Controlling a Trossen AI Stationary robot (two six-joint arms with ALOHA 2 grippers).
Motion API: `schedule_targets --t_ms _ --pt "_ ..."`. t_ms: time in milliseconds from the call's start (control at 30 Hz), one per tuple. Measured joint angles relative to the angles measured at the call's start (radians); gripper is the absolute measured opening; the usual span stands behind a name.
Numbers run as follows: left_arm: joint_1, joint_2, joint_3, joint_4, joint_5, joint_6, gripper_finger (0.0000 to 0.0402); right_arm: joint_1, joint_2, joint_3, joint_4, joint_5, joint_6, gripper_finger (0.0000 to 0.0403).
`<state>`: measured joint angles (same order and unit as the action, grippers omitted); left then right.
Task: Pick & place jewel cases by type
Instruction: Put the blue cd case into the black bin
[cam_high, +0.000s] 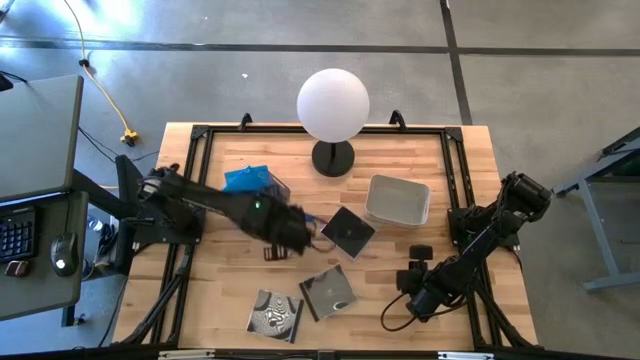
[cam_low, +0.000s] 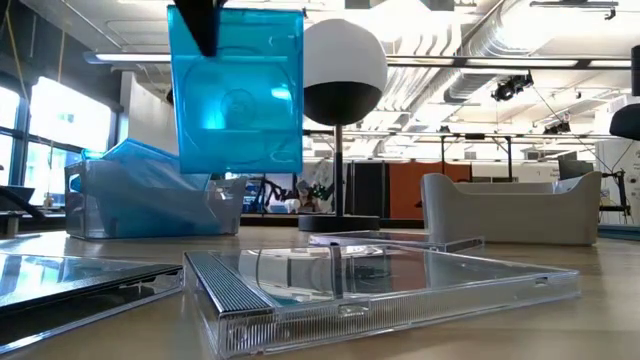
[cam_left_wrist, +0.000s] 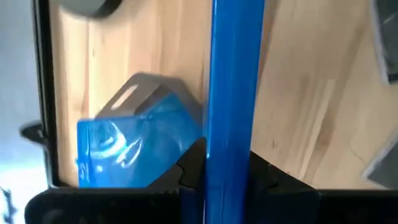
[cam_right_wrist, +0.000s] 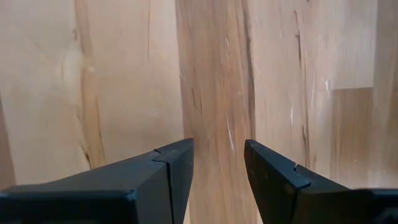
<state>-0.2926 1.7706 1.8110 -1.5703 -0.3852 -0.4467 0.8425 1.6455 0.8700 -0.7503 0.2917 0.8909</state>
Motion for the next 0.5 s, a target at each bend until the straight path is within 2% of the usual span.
schedule_targets --t_ms 133,267,367,500 --pt "0.06 -0.046 -0.003 0.0 0.013 -0.03 0.005 0.0 0.0 0.0 0.025 0.006 0.042 0.0138" --pt "0.119 -0.099 -0.007 -0.002 0.042 -0.031 0.005 -0.002 0.0 0.0 0.075 0.067 0.077 0.0138" --pt "0.168 -0.128 -0.007 0.001 0.045 -0.048 0.005 -0.006 0.0 0.0 0.128 0.136 0.077 0.0138" --pt "0.24 -0.166 -0.007 -0.002 0.071 -0.052 0.005 -0.02 0.0 0.0 0.206 0.144 0.009 0.0138"
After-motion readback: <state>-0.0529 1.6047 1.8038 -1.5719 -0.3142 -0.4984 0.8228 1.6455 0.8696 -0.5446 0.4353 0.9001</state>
